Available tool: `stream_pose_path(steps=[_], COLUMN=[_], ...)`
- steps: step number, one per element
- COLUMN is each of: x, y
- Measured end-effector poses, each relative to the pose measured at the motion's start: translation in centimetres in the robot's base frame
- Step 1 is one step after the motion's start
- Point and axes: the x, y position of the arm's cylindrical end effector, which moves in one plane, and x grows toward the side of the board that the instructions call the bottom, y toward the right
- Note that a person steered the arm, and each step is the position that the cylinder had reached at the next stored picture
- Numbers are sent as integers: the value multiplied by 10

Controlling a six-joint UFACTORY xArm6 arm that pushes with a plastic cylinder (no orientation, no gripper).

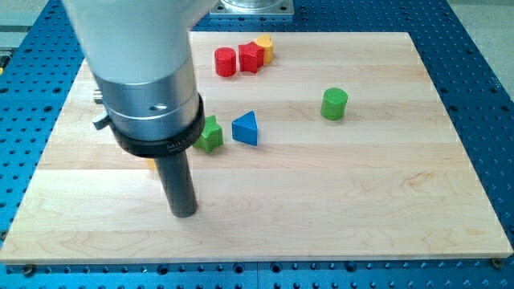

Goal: Slide the hexagon horizontally to the green star

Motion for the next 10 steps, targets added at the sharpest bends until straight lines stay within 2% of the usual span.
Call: stream_pose_path(steps=[2, 3, 4, 6, 7, 8, 9, 10], x=[-36, -63, -84, -70, -78, -60, -86, -139], y=[0, -30, -31, -59, -65, -73, -131, -99])
